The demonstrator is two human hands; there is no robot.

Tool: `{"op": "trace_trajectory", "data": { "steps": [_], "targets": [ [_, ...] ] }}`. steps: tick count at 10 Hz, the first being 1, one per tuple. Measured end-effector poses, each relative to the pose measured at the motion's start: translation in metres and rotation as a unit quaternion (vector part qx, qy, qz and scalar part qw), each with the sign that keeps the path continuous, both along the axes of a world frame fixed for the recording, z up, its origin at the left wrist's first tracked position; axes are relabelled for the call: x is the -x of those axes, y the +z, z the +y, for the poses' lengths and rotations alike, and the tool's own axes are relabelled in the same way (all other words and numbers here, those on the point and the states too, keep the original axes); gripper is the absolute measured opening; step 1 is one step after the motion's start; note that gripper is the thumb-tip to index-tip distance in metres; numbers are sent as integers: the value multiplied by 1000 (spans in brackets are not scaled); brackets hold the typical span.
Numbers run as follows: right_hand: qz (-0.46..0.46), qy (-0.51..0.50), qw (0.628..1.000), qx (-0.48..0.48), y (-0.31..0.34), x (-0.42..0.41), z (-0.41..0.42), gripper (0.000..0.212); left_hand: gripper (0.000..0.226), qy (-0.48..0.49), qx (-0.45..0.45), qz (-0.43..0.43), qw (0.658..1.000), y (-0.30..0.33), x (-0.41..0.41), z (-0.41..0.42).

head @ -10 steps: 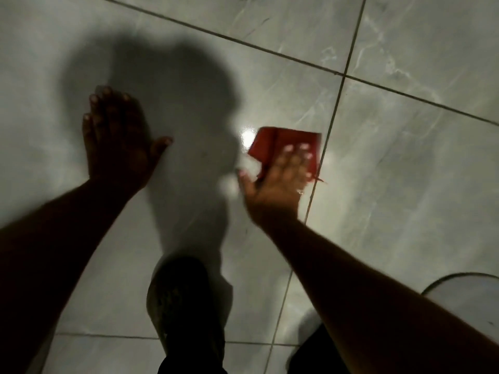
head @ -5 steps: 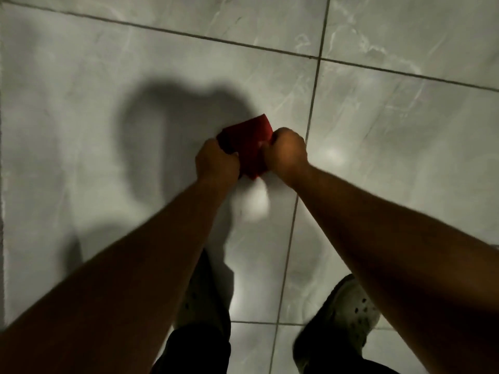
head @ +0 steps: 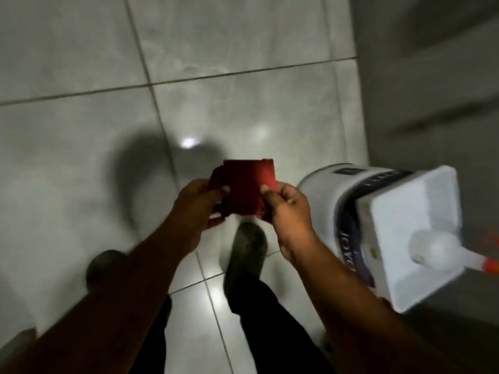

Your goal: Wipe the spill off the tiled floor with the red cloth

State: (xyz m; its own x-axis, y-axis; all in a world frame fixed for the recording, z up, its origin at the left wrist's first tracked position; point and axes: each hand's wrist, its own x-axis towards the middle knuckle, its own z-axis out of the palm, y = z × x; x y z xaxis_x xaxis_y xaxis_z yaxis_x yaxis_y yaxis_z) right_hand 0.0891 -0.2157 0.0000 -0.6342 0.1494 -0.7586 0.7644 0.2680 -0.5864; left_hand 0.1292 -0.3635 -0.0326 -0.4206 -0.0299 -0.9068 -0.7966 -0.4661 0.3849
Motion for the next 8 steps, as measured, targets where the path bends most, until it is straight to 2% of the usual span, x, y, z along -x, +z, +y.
{"op": "trace_trajectory", "data": {
  "steps": [1, 2, 3, 4, 5, 6, 7, 8],
  "targets": [
    [60, -127, 990, -28, 57, 5, 78, 9, 18, -94, -13, 69, 993, 63, 45, 77],
    [96, -267, 958, -51, 88, 5, 151, 8, 14, -204, 23, 163, 965, 105, 81, 156],
    [114, -350, 928, -66, 86, 4, 211, 8, 14, -309, 41, 232, 921, 110, 99, 227],
    [106, -395, 910, -72, 64, 11, 254, 11, 40, -389, 96, 254, 880, 94, 115, 284],
    [44, -377, 921, -93, 29, 18, 281, 7, 55, -476, 130, 259, 830, 68, 125, 314],
    [-68, -280, 949, -131, -4, 16, 303, 15, 55, -503, 181, 241, 810, 49, 124, 312],
    [-110, -226, 949, -192, -3, 18, 305, 40, 41, -420, 227, 230, 848, 53, 114, 276],
    [-78, -157, 953, -248, 33, 20, 287, 58, 38, -400, 327, 192, 834, 73, 86, 212]
  ]
}}
